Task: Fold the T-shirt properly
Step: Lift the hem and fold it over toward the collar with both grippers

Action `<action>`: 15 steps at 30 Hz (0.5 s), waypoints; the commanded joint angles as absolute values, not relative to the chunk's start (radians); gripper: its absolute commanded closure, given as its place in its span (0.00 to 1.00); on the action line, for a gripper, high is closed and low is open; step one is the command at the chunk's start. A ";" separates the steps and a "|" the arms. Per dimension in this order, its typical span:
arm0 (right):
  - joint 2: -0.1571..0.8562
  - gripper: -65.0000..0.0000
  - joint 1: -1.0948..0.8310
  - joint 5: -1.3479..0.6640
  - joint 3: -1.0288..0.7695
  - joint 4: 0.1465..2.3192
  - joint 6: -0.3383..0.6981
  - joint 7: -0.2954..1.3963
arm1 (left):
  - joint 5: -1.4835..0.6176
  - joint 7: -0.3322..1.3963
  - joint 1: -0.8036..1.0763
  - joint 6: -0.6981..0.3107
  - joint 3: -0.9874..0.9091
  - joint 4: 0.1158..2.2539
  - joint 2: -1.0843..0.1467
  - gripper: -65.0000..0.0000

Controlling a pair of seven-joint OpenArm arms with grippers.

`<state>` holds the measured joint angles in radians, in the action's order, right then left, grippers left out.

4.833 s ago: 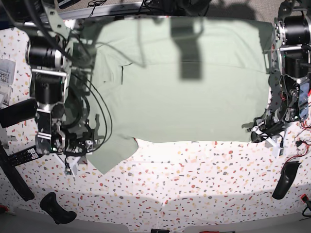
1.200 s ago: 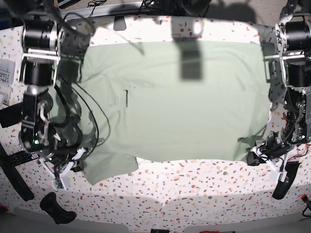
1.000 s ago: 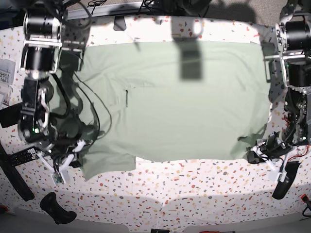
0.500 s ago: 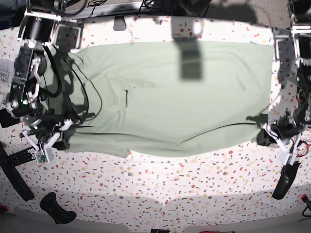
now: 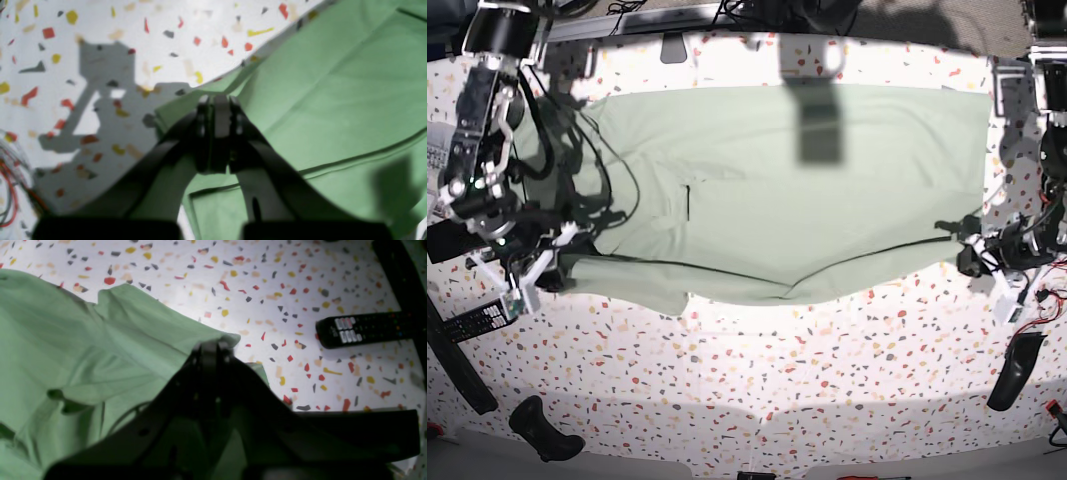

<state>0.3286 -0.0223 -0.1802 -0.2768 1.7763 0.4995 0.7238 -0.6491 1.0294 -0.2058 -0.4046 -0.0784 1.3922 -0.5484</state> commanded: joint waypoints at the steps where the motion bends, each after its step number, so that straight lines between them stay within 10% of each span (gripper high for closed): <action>1: 0.341 1.00 -0.021 -0.187 -0.283 1.818 0.497 0.688 | -0.659 1.019 -0.229 -0.408 -0.086 1.410 -0.578 1.00; 15: 0.341 1.00 -0.129 -0.152 -0.283 1.857 0.496 0.700 | -0.738 1.137 -0.230 -0.412 -0.086 1.412 -0.605 1.00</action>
